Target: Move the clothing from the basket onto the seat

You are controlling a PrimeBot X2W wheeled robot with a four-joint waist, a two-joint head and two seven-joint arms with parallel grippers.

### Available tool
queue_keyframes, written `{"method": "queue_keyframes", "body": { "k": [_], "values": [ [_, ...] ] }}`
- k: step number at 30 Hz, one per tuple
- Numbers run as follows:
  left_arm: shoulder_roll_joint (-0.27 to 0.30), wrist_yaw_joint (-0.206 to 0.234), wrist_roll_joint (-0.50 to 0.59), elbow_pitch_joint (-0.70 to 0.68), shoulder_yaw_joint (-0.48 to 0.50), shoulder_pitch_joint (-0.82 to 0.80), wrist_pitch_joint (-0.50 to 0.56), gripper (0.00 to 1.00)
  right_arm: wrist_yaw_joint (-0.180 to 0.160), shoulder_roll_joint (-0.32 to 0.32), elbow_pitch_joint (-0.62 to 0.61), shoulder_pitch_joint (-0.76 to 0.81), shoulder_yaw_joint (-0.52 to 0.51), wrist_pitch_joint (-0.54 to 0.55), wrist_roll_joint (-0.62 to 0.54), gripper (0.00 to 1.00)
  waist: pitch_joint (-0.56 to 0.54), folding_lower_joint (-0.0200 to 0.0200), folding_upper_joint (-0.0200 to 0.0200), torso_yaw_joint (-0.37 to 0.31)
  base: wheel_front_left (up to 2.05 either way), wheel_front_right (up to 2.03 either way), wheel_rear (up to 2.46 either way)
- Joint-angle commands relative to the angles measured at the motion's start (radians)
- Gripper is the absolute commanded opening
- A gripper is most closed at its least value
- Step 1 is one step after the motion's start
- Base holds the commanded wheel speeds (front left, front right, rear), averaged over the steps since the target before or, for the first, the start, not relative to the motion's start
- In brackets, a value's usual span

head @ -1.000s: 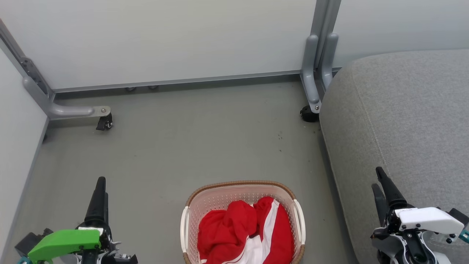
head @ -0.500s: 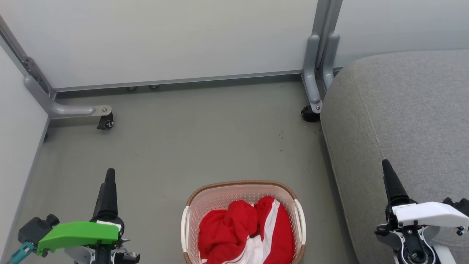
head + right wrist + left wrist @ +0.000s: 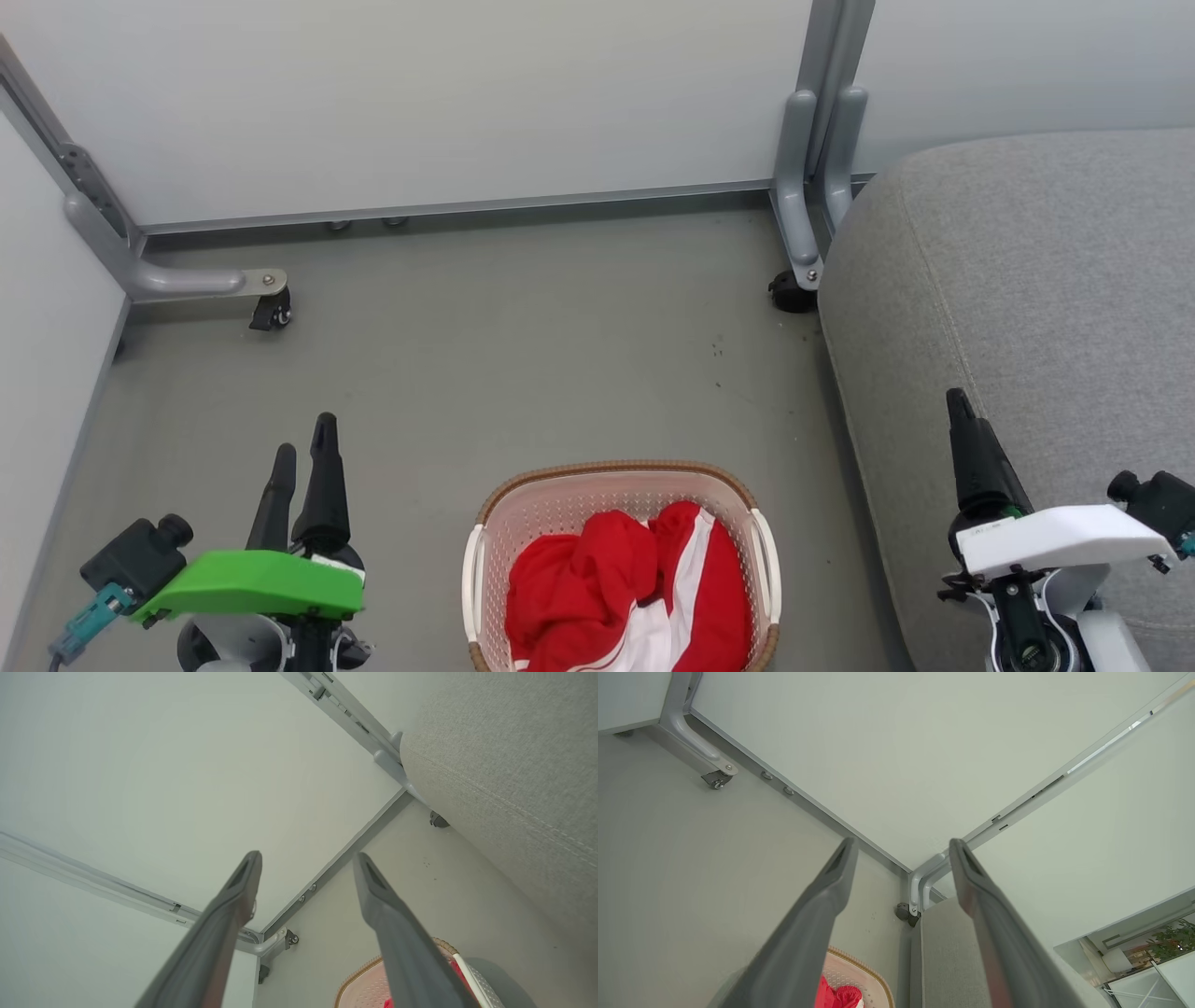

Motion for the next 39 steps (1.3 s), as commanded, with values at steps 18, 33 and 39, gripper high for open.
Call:
{"method": "queue_keyframes", "body": {
  "k": [18, 33, 39],
  "values": [
    [0.014, 0.087, 0.293, -0.085, -0.071, 0.005, -0.064, 1.0, 0.001, -0.007, -0.081, 0.024, 0.09, -0.065, -0.333, 1.0, 0.004, 0.0, -0.0001, 0.006, 0.0, 0.0, 0.0],
    [0.031, 0.125, 0.46, -0.106, -0.144, 0.009, -0.105, 1.0, 0.001, -0.012, -0.091, 0.027, 0.121, -0.105, -0.504, 1.0, 0.004, 0.0, -0.0001, 0.006, 0.0, 0.0, 0.0],
    [0.034, 0.134, 0.517, -0.113, -0.166, 0.01, -0.12, 1.0, 0.001, -0.012, -0.1, 0.032, 0.127, -0.12, -0.567, 1.0, 0.005, 0.0, -0.0001, 0.007, 0.0, 0.0, 0.0]
  ]
}}
